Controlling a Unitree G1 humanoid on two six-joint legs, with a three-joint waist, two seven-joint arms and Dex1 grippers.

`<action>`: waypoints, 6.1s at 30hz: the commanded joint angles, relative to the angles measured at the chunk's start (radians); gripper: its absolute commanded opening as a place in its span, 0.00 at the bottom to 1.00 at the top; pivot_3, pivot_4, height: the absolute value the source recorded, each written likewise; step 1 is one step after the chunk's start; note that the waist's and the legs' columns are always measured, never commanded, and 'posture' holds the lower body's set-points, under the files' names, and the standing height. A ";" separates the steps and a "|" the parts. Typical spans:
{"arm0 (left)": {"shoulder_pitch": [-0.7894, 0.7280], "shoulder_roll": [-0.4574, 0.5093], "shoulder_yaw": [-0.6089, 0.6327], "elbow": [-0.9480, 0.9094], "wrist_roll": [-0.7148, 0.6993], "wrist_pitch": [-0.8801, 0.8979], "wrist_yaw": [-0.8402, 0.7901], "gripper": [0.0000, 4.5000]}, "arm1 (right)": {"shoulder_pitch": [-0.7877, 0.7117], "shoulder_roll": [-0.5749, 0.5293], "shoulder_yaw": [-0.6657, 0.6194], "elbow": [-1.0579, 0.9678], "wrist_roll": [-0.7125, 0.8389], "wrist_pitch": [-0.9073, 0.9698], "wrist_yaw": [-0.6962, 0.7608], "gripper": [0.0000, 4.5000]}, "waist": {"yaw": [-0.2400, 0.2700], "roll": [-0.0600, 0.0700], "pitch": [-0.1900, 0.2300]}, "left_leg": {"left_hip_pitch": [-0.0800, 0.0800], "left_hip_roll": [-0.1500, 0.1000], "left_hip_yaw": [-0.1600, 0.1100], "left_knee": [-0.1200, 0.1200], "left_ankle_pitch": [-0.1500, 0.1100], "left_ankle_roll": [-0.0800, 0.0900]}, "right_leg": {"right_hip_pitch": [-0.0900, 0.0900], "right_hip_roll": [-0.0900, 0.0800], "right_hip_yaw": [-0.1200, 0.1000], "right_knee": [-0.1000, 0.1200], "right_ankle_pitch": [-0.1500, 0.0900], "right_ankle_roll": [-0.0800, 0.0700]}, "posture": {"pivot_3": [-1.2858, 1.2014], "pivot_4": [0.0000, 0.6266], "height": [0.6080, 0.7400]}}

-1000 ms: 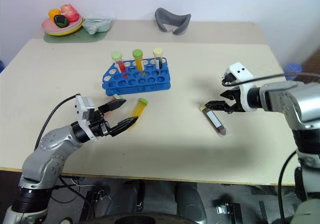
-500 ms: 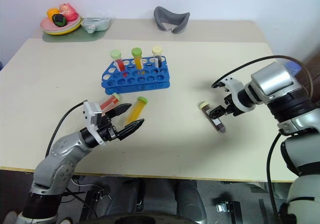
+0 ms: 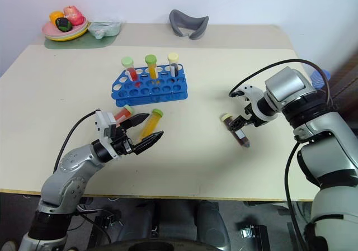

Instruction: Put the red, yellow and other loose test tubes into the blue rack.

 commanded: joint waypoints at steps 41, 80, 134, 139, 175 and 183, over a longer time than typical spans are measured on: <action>0.033 -0.007 -0.004 -0.028 0.018 -0.038 0.015 1.00 | 0.053 0.139 -0.089 -0.034 -0.119 -0.067 -0.047 0.17 | -0.019 -0.020 -0.014 | 0.017 0.005 -0.002 -0.008 -0.001 0.000 | 0.020 -0.005 -0.001 -0.014 0.000 -0.009 | 0.52 0.24 1.00; 0.081 0.106 0.153 -0.131 -0.077 0.095 0.057 1.00 | 0.148 0.892 -0.893 0.717 0.004 -2.066 -0.224 0.17 | -0.021 0.008 0.003 | -0.012 0.003 0.006 -0.002 0.004 -0.007 | -0.016 0.000 0.000 0.001 0.009 0.004 | 0.52 0.24 1.00; 0.050 0.001 0.167 -0.116 0.037 -0.078 0.191 1.00 | 0.110 0.882 -0.845 0.832 -0.207 -2.034 -0.351 0.17 | -0.043 0.007 0.002 | 0.002 0.003 0.003 -0.004 0.005 -0.007 | -0.003 0.000 0.001 0.001 0.009 0.003 | 0.52 0.24 1.00; 0.051 0.002 0.171 -0.116 0.036 -0.079 0.189 1.00 | 0.114 0.887 -0.846 0.832 -0.214 -2.042 -0.348 0.17 | -0.043 0.007 0.002 | 0.002 0.003 0.003 -0.004 0.005 -0.007 | -0.003 0.000 0.001 0.001 0.009 0.003 | 0.52 0.24 1.00; 0.058 -0.007 0.163 -0.129 0.034 -0.072 0.207 1.00 | 0.091 0.853 -0.849 0.833 -0.229 -2.043 -0.347 0.17 | -0.042 0.007 0.002 | 0.002 0.003 0.003 -0.004 0.005 -0.007 | -0.003 0.000 0.001 0.001 0.009 0.003 | 0.52 0.24 1.00; 0.050 -0.006 0.157 -0.127 0.033 -0.068 0.208 1.00 | 0.113 0.870 -0.843 0.829 -0.232 -2.057 -0.323 0.17 | -0.043 0.008 0.003 | 0.000 0.003 0.003 -0.004 0.005 -0.007 | -0.005 0.000 0.001 0.001 0.009 0.003 | 0.52 0.24 1.00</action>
